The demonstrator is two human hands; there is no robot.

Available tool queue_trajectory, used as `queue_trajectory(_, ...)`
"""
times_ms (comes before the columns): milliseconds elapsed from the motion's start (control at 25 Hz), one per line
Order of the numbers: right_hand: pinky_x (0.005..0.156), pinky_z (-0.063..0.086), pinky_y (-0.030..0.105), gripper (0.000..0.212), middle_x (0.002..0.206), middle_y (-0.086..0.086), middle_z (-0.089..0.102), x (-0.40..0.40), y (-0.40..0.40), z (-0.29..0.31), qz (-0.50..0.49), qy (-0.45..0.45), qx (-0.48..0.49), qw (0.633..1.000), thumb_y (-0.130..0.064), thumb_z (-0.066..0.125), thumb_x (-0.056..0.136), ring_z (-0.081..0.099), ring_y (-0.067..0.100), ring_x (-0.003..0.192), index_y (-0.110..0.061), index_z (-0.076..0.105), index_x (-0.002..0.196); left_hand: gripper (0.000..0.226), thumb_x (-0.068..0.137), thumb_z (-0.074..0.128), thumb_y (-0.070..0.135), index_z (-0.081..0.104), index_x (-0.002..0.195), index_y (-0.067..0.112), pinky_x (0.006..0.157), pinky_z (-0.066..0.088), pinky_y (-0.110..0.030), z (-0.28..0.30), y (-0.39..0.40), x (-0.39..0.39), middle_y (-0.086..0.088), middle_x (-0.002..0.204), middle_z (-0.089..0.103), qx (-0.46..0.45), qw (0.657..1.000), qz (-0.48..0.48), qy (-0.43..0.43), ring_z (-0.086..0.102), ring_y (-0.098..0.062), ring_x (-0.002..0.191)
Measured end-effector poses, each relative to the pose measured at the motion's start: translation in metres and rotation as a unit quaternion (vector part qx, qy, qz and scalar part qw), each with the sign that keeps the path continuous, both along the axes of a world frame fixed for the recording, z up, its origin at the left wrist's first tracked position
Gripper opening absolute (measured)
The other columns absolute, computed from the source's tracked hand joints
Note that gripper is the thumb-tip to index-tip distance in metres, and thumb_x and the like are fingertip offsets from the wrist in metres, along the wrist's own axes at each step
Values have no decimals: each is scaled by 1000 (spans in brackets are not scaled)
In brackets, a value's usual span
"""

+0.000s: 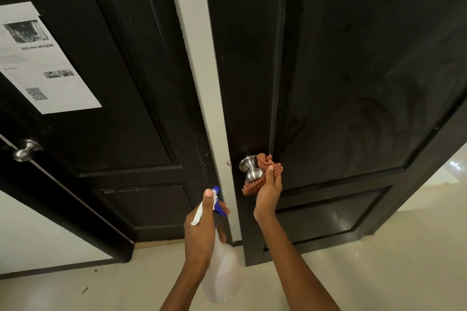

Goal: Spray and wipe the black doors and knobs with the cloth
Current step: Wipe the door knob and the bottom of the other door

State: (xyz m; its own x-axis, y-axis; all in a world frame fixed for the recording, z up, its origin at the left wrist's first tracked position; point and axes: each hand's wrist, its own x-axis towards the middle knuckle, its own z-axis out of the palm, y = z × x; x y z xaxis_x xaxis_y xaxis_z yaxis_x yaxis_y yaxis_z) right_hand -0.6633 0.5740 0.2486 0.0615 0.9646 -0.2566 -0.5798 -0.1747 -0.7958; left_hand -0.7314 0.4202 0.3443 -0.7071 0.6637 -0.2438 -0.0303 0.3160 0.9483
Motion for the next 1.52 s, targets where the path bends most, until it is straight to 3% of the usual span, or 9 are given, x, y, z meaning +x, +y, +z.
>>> queue_trajectory(200,106,47,45,40,135,15,63,-21,-21,10,-8,255,-155,954,-33,41,111,63,27,112,-17,49,147,64,84,35,70,73,82,19,73,60,-47,0,-14,-2,-4,84,74,-9,1000,10,16,69,-29,78)
queue_trajectory(320,91,53,41,38,113,16,71,-39,-35,18,-8,349,-180,920,-28,34,113,66,31,106,-11,59,135,62,84,34,69,72,81,20,61,56,-35,1,-25,-6,-2,81,74,-10,999,25,29,68,-25,71)
queue_trajectory(440,92,54,42,40,102,17,77,-58,-47,30,1,410,-177,895,-28,35,111,67,33,107,-9,65,130,65,85,34,72,74,80,20,67,59,-45,2,-32,-12,0,78,74,-12,998,37,47,68,-30,70)
queue_trajectory(960,85,55,37,42,104,12,77,-52,-47,5,65,351,-190,915,-37,42,108,69,31,103,-12,68,129,61,87,34,72,71,83,23,82,58,-59,6,-26,-14,1,84,75,-22,997,38,57,68,-32,78)
queue_trajectory(1160,97,52,49,49,135,19,63,-15,-28,-11,41,330,-130,934,-45,41,106,60,39,123,-18,56,144,62,85,35,74,73,79,24,83,57,-61,5,-19,-13,0,84,75,-18,998,35,38,68,-34,82)
queue_trajectory(1320,114,41,58,48,139,23,61,14,-8,-14,63,219,-45,973,-45,52,98,57,42,128,-15,62,134,65,82,35,73,72,81,20,78,58,-58,3,-17,-12,-5,88,74,-14,1000,21,17,67,-37,81)
queue_trajectory(1400,114,43,52,37,132,23,63,23,8,-5,77,72,71,992,-39,58,93,59,35,125,-13,69,118,65,82,35,73,72,83,19,77,59,-53,4,-14,-12,-7,89,74,-22,999,20,13,66,-35,79)
queue_trajectory(1480,108,47,45,27,124,7,67,30,22,5,112,-229,234,938,-42,57,91,59,21,119,-25,72,107,63,80,35,71,70,84,19,72,59,-47,6,-9,-9,-9,85,71,-21,1000,23,4,64,-31,74)
queue_trajectory(1520,107,44,42,27,123,-3,66,29,24,8,127,-394,314,855,-44,55,92,55,15,120,-30,72,107,63,79,35,71,70,84,20,75,59,-49,7,-7,-9,-8,85,71,-20,1000,21,0,65,-31,74)
